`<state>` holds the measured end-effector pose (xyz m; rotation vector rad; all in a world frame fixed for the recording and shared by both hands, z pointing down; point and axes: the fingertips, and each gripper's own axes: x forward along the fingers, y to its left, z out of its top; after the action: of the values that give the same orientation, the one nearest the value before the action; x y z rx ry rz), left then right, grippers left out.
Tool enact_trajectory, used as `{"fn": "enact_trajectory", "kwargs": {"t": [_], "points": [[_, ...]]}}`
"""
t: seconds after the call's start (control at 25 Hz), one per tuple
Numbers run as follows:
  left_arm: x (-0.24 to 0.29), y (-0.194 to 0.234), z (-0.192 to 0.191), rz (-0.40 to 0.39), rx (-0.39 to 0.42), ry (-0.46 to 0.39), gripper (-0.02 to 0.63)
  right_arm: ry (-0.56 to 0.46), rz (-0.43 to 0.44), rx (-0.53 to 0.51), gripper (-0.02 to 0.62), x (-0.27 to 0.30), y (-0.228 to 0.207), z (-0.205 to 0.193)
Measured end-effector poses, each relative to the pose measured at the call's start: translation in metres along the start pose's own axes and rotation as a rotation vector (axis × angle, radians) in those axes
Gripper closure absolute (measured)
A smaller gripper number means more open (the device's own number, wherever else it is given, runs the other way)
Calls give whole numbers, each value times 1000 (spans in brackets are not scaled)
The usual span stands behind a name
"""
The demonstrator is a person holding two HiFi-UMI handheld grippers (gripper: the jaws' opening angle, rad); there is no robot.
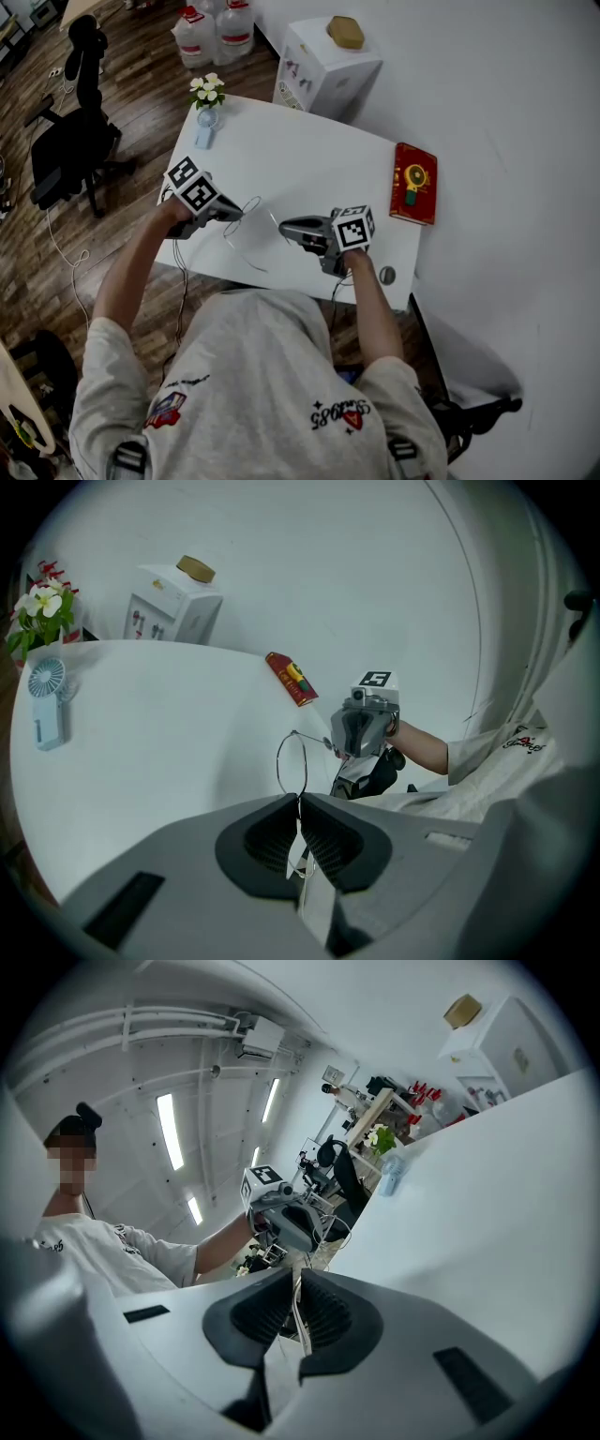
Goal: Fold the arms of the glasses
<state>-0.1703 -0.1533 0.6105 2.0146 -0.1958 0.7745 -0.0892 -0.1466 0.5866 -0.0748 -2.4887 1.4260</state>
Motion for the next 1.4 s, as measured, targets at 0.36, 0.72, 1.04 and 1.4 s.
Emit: {"fn": "enact_trajectory", "kwargs": {"t": [0.36, 0.72, 1.04, 1.4], "points": [[3, -4, 11, -19, -23, -60, 591, -21, -22, 14, 571, 12, -4, -6], [13, -12, 26, -51, -17, -96, 591, -36, -27, 7, 592, 30, -6, -6], [27, -20, 35, -83, -12, -111, 592, -42, -35, 8, 591, 37, -10, -4], [15, -2, 36, -38, -63, -205, 592, -231, -160, -73, 591, 10, -20, 23]]}}
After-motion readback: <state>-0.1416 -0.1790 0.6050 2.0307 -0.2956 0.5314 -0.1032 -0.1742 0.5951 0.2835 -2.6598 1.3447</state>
